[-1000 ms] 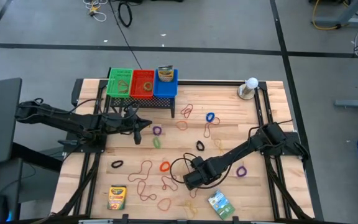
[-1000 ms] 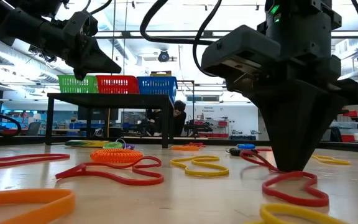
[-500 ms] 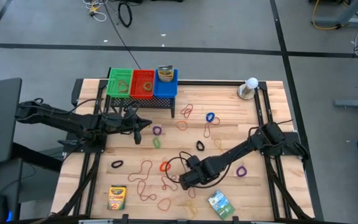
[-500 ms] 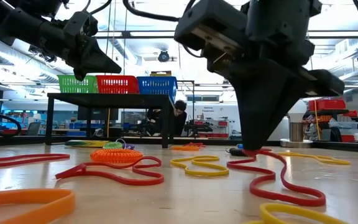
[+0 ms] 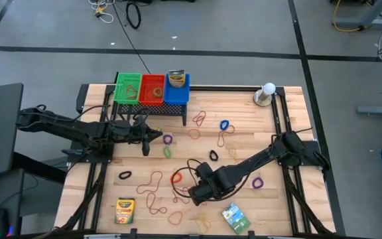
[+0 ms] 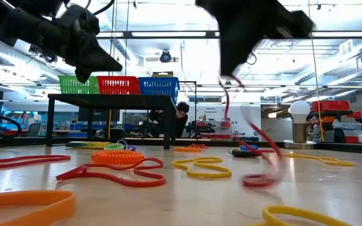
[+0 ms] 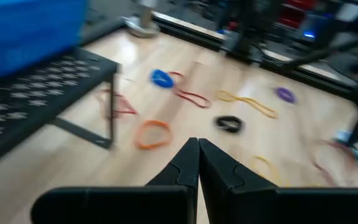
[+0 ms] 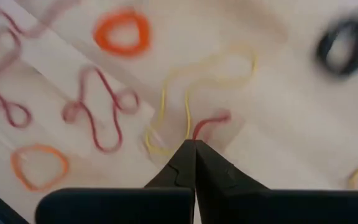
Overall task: Pick & Place Office Desk Supplies
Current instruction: Put the red rubber band into the green bin on the shelf
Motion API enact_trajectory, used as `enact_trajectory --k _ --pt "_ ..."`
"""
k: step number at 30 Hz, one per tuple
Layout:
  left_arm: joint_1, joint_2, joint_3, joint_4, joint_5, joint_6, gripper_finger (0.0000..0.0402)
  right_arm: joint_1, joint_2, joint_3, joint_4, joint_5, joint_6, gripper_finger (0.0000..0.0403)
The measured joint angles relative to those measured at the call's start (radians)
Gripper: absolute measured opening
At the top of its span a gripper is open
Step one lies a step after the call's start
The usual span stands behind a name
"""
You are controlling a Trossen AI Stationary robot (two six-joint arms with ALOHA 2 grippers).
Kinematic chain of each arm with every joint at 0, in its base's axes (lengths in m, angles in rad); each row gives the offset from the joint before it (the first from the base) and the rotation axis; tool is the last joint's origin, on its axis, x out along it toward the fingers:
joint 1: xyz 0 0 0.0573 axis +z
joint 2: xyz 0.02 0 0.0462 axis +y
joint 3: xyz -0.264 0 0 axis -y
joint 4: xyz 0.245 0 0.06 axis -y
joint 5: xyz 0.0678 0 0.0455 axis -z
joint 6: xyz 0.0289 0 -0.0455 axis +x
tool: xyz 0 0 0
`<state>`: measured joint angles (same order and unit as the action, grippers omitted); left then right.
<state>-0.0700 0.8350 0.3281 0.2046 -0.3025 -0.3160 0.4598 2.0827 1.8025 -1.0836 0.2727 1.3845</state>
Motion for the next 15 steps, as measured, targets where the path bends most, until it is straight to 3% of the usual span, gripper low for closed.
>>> enact_trajectory --k 8,15 --pt "0.000 0.003 0.068 0.002 0.185 0.034 0.0089 -0.064 -0.001 0.224 -0.090 0.142 -0.324 0.0001" --pt "0.000 0.012 0.111 0.007 0.285 0.106 0.0162 -0.134 -0.001 0.348 -0.091 0.193 -0.589 0.0000"
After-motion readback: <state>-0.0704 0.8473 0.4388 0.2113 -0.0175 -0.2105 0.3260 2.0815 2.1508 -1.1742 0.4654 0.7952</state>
